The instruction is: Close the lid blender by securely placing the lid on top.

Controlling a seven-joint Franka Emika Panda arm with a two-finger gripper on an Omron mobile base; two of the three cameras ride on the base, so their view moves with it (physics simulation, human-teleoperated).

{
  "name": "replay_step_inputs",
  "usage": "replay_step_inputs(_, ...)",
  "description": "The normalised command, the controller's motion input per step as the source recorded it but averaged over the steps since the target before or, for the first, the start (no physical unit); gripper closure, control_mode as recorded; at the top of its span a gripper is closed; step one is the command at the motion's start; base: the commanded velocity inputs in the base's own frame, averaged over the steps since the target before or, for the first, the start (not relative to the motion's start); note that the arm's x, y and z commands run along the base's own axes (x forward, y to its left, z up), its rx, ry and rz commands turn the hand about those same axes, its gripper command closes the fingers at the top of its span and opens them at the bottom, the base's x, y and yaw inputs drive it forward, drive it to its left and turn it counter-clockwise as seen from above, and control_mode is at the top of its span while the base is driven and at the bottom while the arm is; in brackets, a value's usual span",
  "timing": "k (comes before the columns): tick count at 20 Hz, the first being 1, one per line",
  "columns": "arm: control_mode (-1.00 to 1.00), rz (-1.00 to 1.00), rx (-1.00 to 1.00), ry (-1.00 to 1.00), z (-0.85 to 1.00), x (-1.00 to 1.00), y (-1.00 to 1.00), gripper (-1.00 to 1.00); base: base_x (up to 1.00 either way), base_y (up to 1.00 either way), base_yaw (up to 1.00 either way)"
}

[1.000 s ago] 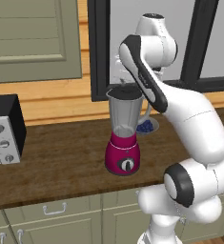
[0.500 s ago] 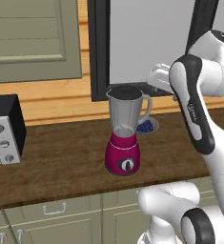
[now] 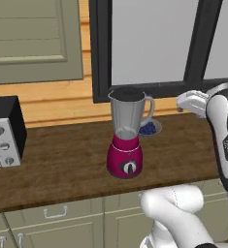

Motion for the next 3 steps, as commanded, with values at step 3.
replay_step_inputs(3,-1.00,0.00,0.00,0.00,0.00,0.00,-0.06,-1.00,0.00,0.00,0.00)
